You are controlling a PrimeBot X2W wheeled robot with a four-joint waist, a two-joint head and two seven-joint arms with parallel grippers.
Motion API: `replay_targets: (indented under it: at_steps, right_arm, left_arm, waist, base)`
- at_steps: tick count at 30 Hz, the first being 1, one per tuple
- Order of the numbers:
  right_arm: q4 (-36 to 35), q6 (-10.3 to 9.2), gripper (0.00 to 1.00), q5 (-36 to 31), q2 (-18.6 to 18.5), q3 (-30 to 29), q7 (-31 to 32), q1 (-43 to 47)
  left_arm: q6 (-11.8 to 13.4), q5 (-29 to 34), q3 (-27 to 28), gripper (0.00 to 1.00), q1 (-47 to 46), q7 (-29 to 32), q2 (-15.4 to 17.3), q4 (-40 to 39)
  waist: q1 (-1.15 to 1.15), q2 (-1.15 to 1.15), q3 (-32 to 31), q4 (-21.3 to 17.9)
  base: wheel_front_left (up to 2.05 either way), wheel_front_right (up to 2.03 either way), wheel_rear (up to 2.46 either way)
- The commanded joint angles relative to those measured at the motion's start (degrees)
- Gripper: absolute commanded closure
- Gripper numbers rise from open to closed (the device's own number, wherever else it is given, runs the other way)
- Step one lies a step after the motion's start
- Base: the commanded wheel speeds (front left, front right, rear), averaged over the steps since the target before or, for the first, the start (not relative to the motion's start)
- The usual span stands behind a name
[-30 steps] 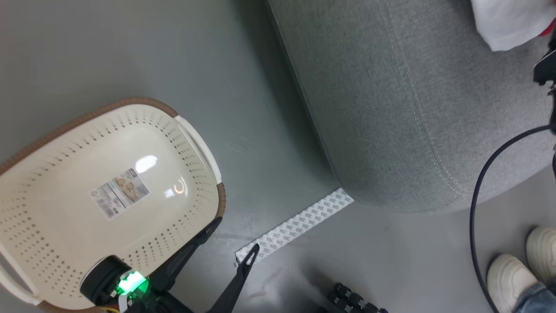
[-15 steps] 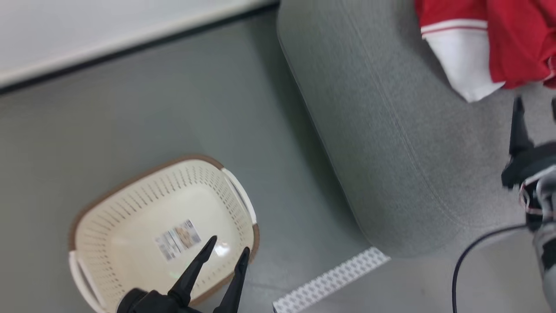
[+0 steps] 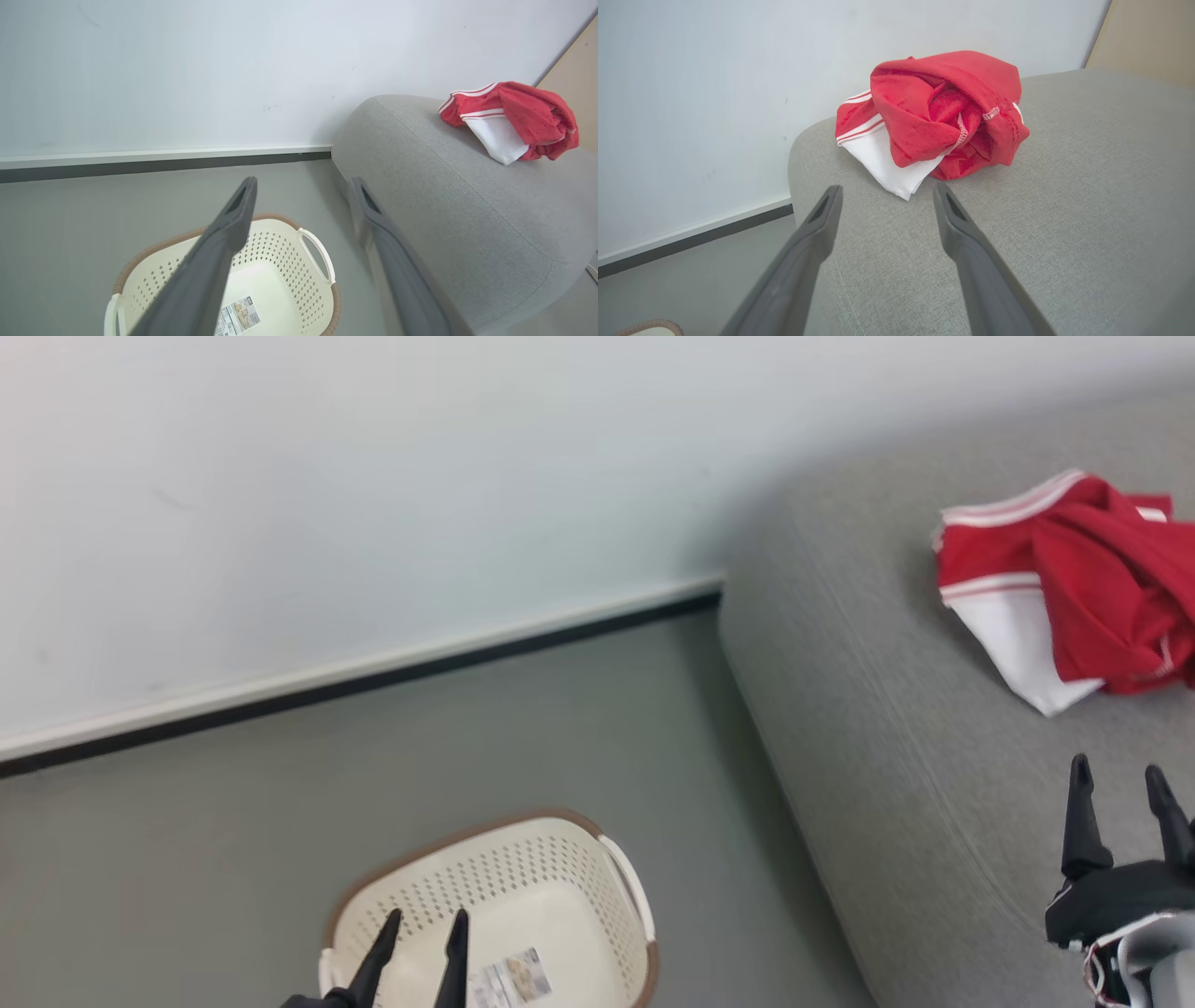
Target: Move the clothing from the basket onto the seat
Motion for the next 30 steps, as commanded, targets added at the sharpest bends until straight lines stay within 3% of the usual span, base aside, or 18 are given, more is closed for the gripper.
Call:
replay_targets:
  at_steps: [1, 8, 13, 23, 30]
  right_arm:
    - [-0.40, -0.04, 0.00, -0.20, 0.18, -0.35, 0.08, 1.17]
    - [-9.38, -0.04, 0.00, -3.16, 7.67, -2.18, 1.84, 6.91]
    - [-12.77, -0.04, 0.00, -4.82, 10.61, -1.32, 2.66, 8.80]
    - [-13.78, -0.04, 0.00, -6.26, 13.26, 2.62, 1.36, 13.78]
    - [-13.14, -0.04, 0.00, -4.60, 13.26, 7.27, 0.60, 17.06]
  left_arm:
    - [0.22, -0.58, 0.13, 0.00, 1.01, -0.28, 0.00, 0.44]
    - [3.42, -1.46, 4.51, 0.00, 1.61, -0.37, -0.47, 3.21]
    - [3.53, -1.01, 6.56, 0.00, 1.59, -0.37, -0.05, 4.35]
    - [0.36, -0.43, 10.41, 0.00, 2.39, -0.37, 0.01, 3.86]
    - [-4.65, 2.58, 12.94, 0.00, 3.94, -0.38, -0.55, 0.87]
  waist:
    - [0.02, 0.02, -8.50, 8.32]
    - [0.02, 0.02, -10.92, 10.76]
    - [0.02, 0.02, -11.77, 12.03]
    - [0.02, 0.02, -13.27, 13.90]
    - [0.02, 0.02, -13.51, 14.26]
  base:
    - [0.00, 0.00, 0.00]
    - [0.00, 0.00, 0.00]
    - [0.00, 0.00, 0.00]
    - [0.00, 0.00, 0.00]
    - [0.00, 0.00, 0.00]
